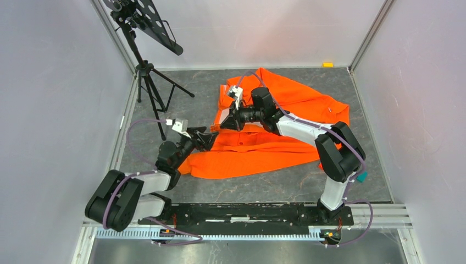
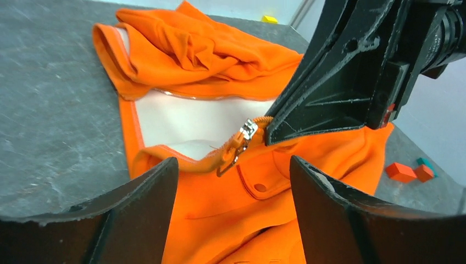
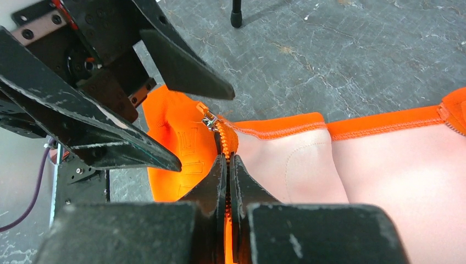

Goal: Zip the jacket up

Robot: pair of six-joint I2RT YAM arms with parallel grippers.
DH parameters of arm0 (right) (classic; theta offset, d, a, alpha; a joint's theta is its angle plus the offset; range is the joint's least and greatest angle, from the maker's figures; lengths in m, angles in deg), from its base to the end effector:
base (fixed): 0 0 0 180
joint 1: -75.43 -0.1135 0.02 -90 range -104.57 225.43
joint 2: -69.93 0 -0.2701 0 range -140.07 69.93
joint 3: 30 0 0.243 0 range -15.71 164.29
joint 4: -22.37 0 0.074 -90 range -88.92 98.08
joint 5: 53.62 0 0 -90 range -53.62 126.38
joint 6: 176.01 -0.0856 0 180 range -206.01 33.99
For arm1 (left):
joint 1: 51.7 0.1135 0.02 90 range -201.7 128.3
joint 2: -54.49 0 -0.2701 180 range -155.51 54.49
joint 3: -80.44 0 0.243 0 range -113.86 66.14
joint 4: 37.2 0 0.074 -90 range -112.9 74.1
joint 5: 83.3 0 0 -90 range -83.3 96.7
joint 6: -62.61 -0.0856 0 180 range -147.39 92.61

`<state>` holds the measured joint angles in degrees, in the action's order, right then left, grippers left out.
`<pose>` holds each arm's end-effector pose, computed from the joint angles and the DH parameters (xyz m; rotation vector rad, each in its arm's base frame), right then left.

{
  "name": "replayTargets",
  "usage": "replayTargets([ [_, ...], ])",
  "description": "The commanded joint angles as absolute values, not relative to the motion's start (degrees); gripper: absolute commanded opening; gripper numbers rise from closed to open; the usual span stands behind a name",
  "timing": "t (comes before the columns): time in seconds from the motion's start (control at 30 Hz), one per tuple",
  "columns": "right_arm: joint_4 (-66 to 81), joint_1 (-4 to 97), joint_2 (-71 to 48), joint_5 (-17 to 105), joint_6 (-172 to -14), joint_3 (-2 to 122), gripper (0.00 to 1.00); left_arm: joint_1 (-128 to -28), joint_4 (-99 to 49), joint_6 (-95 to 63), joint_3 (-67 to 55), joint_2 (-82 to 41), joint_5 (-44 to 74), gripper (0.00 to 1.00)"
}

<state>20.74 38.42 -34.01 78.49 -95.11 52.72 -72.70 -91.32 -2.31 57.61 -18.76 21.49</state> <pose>0.3154 0.3097 0.2343 -0.9815 1.8238 1.2324 0.2288 -0.1112 0.1950 0.1595 1.5590 -0.8335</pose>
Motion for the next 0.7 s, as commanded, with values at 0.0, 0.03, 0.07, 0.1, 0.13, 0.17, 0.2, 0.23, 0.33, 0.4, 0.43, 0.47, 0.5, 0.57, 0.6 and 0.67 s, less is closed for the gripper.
replayTargets([
  [0.0, 21.9, 38.4, -32.1, 80.9, -93.4, 55.2, 0.0, -73.4, -86.8, -11.7, 56.1, -14.3, 16.6, 0.8],
  [0.03, 21.9, 38.3, -32.1, 80.9, -93.4, 55.2, 0.0, -73.5, -85.9, -12.7, 55.6, -14.4, 16.8, 0.79],
  [0.07, 22.0, 38.4, -32.1, 80.9, -93.4, 55.2, 0.0, -73.5, -85.7, -12.9, 55.4, -14.9, 17.4, 0.76],
  [0.1, 22.2, 38.5, -32.0, 80.9, -93.5, 55.2, 0.0, -73.5, -86.1, -13.1, 55.2, -15.7, 18.2, 0.73],
  [0.13, 22.6, 38.6, -32.0, 81.1, -93.9, 54.9, 0.0, -73.5, -87.1, -12.9, 55.2, -16.9, 18.7, 0.7],
  [0.17, 23.4, 38.6, -31.9, 81.2, -94.5, 54.6, 0.0, -73.5, -88.8, -12.7, 55.3, -18.3, 19.2, 0.64],
  [0.2, 24.5, 38.7, -31.8, 81.6, -95.4, 54.2, 0.0, -73.6, -90.6, -12.5, 55.5, -19.5, 19.4, 0.58],
  [0.23, 25.4, 38.8, -31.8, 82.0, -96.3, 53.9, 0.0, -73.5, -91.9, -12.3, 55.5, -20.8, 19.5, 0.55],
  [0.33, 26.0, 38.8, -32.0, 82.5, -97.3, 53.7, 0.0, -73.6, -94.9, -11.6, 54.9, -23.9, 20.5, 0.63],
  [0.4, 26.3, 38.8, -32.1, 82.6, -97.4, 53.8, 0.0, -73.6, -98.0, -11.4, 54.6, -26.4, 20.7, 0.66],
  [0.43, 26.2, 38.8, -32.1, 82.7, -97.5, 53.7, 0.0, -73.6, -99.9, -11.1, 54.6, -27.4, 20.4, 0.66],
  [0.47, 26.3, 38.8, -32.1, 82.7, -97.4, 53.7, 0.0, -73.6, -101.5, -10.8, 54.6, -28.4, 20.2, 0.66],
  [0.5, 26.3, 38.8, -32.1, 82.7, -97.4, 53.7, 0.0, -73.5, -102.6, -10.5, 54.4, -29.3, 20.3, 0.66],
  [0.57, 26.3, 38.8, -32.2, 82.8, -97.4, 53.7, 0.0, -73.5, -103.4, -10.1, 53.7, -30.2, 21.0, 0.66],
  [0.6, 26.2, 38.8, -32.3, 82.7, -97.4, 53.8, 0.0, -73.6, -103.2, -10.2, 53.5, -30.2, 21.1, 0.66],
  [0.67, 26.2, 38.8, -32.3, 82.8, -97.3, 53.8, 0.0, -73.5, -103.2, -10.5, 53.3, -30.0, 20.9, 0.67],
])
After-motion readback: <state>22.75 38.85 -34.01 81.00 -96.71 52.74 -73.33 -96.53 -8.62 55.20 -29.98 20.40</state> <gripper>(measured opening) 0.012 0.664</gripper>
